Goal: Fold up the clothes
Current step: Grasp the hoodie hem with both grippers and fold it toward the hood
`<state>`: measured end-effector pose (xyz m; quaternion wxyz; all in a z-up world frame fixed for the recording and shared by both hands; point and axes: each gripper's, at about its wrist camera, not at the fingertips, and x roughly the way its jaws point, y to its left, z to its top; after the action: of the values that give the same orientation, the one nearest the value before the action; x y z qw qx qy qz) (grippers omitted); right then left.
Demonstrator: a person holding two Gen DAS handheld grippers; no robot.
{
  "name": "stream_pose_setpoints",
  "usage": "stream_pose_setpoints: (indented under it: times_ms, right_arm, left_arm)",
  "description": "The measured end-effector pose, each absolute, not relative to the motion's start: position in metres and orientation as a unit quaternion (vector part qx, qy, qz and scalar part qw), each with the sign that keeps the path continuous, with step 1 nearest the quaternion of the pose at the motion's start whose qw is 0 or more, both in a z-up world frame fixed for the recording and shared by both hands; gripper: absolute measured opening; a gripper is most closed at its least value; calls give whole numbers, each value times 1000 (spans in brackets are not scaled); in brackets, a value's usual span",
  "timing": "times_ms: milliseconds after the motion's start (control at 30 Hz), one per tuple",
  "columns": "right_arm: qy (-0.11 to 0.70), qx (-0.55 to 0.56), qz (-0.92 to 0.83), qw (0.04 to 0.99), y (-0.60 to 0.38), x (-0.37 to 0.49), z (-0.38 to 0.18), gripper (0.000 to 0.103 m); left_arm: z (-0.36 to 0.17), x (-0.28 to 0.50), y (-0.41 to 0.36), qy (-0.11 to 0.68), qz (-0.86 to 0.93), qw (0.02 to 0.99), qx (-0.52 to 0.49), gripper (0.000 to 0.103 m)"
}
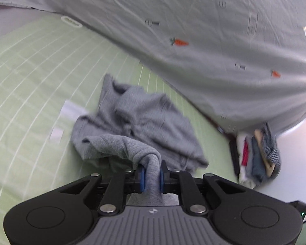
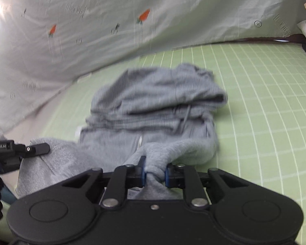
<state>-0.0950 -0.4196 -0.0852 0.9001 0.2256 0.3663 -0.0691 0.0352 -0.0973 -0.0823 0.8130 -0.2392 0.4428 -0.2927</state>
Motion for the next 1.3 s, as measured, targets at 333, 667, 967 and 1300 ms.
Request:
stream_pose_setpoints:
  times_ms: [333, 667, 967, 1300]
  right_arm:
    - [336, 233, -106, 906, -474, -19, -87, 19]
    - [372, 283, -143, 872, -511, 29, -145, 45]
    - [382, 302, -146, 861, -501, -9, -133, 63]
    - [370, 394, -115, 833, -506, -32, -153, 30]
  left_arm:
    - [-81, 120, -140, 414, -287, 833, -230, 15]
    - [-133, 175, -149, 496, -241, 797, -245, 49]
    - [-126, 135, -116, 499, -234, 790, -269, 65]
    - [-141, 129, -138, 544, -249, 767, -230, 27]
